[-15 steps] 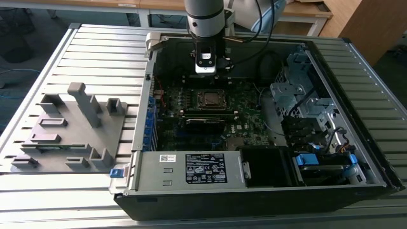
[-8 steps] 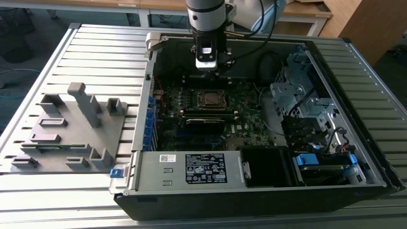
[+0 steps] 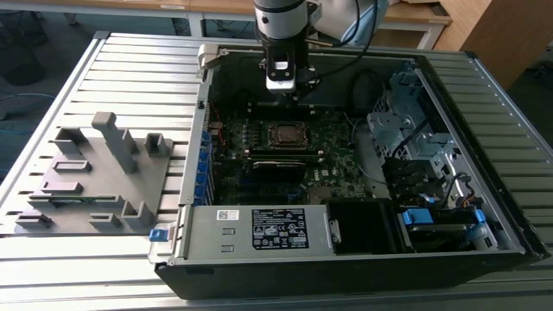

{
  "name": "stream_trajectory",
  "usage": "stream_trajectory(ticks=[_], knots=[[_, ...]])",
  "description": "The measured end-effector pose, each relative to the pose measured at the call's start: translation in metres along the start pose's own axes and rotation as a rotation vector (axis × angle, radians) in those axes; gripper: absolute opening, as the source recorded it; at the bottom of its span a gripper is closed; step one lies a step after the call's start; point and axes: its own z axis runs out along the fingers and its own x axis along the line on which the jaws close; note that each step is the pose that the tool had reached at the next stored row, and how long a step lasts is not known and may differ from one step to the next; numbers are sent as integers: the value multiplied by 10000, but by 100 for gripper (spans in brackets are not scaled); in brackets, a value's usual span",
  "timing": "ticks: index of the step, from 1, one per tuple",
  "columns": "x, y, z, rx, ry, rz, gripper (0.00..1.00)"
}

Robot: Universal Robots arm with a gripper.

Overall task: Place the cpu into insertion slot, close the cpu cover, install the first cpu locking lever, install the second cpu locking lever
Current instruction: 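Install the second cpu locking lever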

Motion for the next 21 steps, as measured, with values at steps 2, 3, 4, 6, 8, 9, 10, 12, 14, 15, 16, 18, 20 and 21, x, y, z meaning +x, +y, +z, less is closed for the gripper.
stream_trajectory(ticks=[2, 3, 4, 6, 8, 9, 10, 12, 14, 15, 16, 18, 20, 21], knots=[[-2, 3, -14, -2, 1, 1, 10], [-2, 3, -15, -3, 4, 2, 10], [-2, 4, -14, 11, 18, 2, 10], [-2, 3, -15, 74, 64, 5, 10], [-1, 2, -15, 83, 72, 7, 10], [-1, 2, -15, 86, 76, 7, 10], [-2, 3, -15, 88, 80, 7, 10], [-2, 3, -15, 95, 88, 8, 10], [-2, 3, -15, 110, 107, 10, 10], [-2, 3, -15, 114, 112, 10, 10], [-2, 3, -15, 118, 115, 10, 10], [-2, 3, -15, 124, 124, 11, 10], [-6, 7, -13, 129, 122, 8, 10], [-11, 11, -11, 136, 116, 7, 10]])
